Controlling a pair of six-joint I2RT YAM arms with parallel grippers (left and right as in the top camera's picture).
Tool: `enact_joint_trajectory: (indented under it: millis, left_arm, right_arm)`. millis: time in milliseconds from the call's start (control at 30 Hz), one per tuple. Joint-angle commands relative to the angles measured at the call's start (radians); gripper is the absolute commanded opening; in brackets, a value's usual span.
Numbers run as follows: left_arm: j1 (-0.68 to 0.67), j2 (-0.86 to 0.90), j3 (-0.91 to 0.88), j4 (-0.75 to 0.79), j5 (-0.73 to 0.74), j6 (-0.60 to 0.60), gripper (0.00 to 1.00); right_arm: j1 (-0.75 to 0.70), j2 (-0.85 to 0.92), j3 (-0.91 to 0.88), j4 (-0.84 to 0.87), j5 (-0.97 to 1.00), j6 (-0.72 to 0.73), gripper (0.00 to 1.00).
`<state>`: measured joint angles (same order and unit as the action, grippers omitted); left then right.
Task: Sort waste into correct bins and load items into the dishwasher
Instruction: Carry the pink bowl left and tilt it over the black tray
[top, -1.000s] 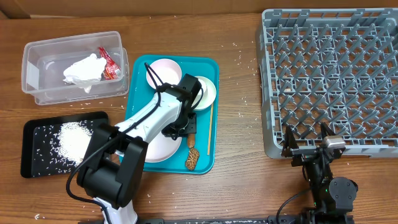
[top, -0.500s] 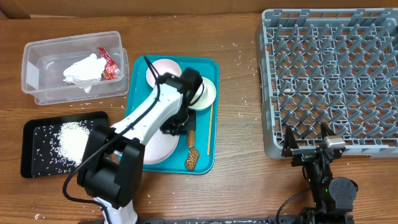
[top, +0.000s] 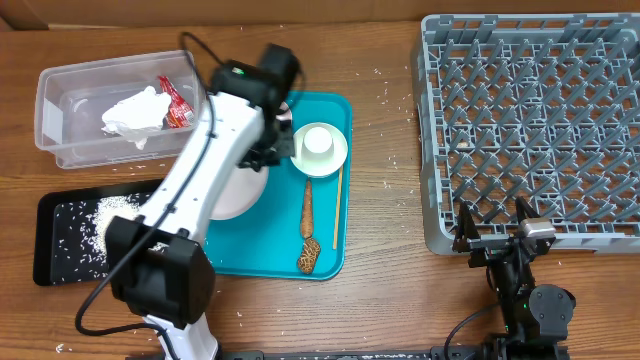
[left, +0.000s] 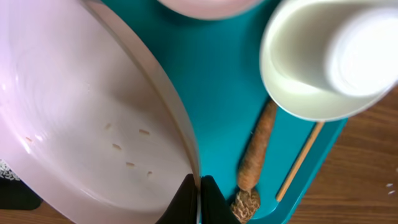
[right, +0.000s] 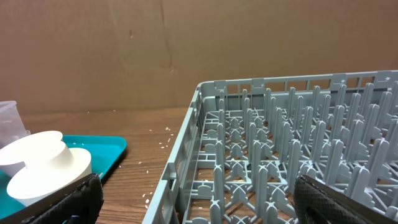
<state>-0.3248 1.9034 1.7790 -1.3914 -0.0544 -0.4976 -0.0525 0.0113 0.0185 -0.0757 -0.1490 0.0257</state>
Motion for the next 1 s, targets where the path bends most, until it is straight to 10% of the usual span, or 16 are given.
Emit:
enact_joint_trajectory:
  millis: [0,967]
  left_arm:
    - [0.114,-0.016,0.06,-0.016,0.099,0.043,0.04]
    - [0.877,-0.106,0.091,-0.023,0.787,0.294,0.04]
  right_arm:
    - [-0.006,-0.001,-0.01,0.005,0.009,-0.004,1.0]
    - [-0.006,-0.001,-0.01,0.005,0.009,-0.004,1.0]
